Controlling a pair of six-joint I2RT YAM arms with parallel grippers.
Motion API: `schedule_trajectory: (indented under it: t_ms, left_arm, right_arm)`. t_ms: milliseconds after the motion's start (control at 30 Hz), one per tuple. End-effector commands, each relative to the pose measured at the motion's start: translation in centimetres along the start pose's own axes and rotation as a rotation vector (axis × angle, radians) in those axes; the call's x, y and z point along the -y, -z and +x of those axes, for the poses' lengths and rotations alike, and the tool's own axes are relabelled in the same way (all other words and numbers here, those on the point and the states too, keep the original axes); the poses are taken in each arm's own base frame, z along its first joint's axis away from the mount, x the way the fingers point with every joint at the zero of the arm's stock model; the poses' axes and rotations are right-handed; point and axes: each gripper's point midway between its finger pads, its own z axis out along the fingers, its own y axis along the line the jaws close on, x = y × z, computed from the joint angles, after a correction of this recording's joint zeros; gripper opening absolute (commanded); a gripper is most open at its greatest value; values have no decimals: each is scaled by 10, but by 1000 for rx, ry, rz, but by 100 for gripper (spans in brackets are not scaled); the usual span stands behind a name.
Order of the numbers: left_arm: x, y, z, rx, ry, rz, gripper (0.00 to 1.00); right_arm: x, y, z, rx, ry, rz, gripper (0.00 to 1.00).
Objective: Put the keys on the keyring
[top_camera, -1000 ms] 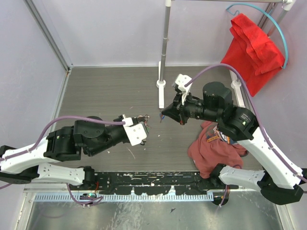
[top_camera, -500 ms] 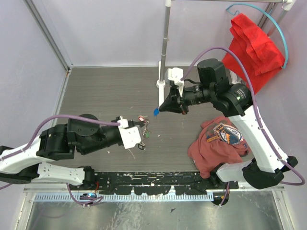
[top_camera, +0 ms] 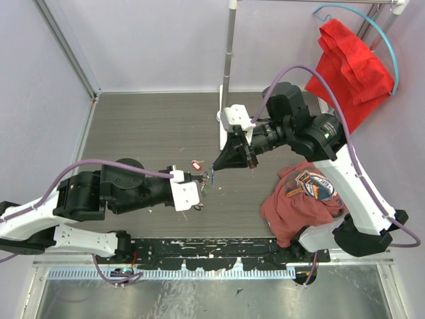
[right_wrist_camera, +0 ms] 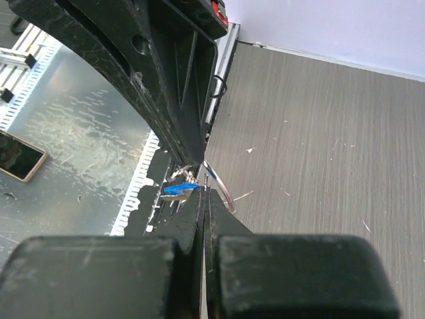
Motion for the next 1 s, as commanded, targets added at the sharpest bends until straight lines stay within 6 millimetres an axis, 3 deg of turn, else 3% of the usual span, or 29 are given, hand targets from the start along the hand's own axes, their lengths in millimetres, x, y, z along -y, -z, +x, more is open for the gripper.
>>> schedule_trajectory:
  t_ms: [0,967]
  left_arm:
    - [-2,10,-20,65,17,31,0]
    - [9,13,-28,77,-3,116,0]
  right_arm:
    - [-4,-1,-11,0,46,-12,1]
    - [-41,-10,-18,20,53,-172,1]
